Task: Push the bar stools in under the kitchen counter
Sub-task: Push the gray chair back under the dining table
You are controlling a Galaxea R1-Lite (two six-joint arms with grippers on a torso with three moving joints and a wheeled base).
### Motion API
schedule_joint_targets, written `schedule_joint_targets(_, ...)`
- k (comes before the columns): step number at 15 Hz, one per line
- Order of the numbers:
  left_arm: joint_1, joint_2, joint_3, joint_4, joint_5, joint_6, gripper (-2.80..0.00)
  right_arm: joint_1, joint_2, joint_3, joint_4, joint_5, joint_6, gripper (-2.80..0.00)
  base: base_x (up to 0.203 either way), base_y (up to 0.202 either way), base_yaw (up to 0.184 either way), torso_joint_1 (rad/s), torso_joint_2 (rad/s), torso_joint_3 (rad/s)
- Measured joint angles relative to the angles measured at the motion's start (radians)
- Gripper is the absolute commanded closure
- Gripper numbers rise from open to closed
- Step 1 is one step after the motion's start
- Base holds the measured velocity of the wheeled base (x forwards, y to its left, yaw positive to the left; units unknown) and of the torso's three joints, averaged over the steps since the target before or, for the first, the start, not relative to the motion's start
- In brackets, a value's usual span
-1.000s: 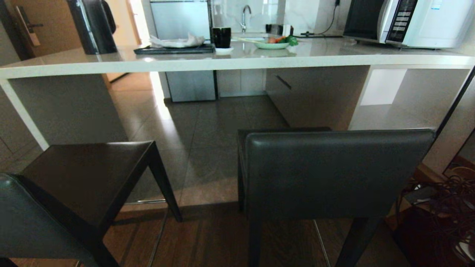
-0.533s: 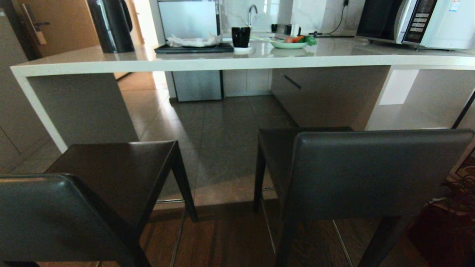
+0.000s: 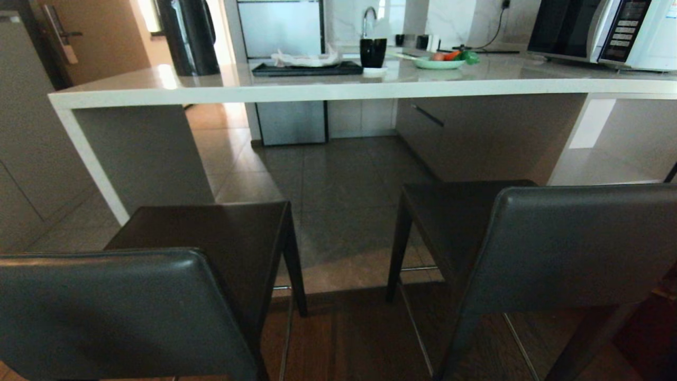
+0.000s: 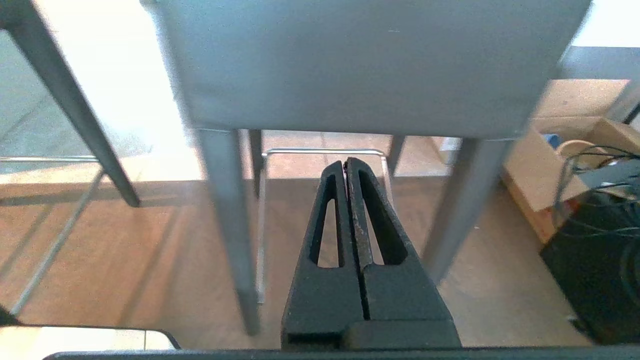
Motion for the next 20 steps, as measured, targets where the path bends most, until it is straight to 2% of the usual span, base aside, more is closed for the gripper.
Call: schedule_joint_targets(20,0.0,0.0,0.0,0.0,0.0,0.0,0.0,0.0,0.0,0.0,0.0,0.0,0.001,0.0,0.0,0.197,-0.001,0.003,0.0,0.002)
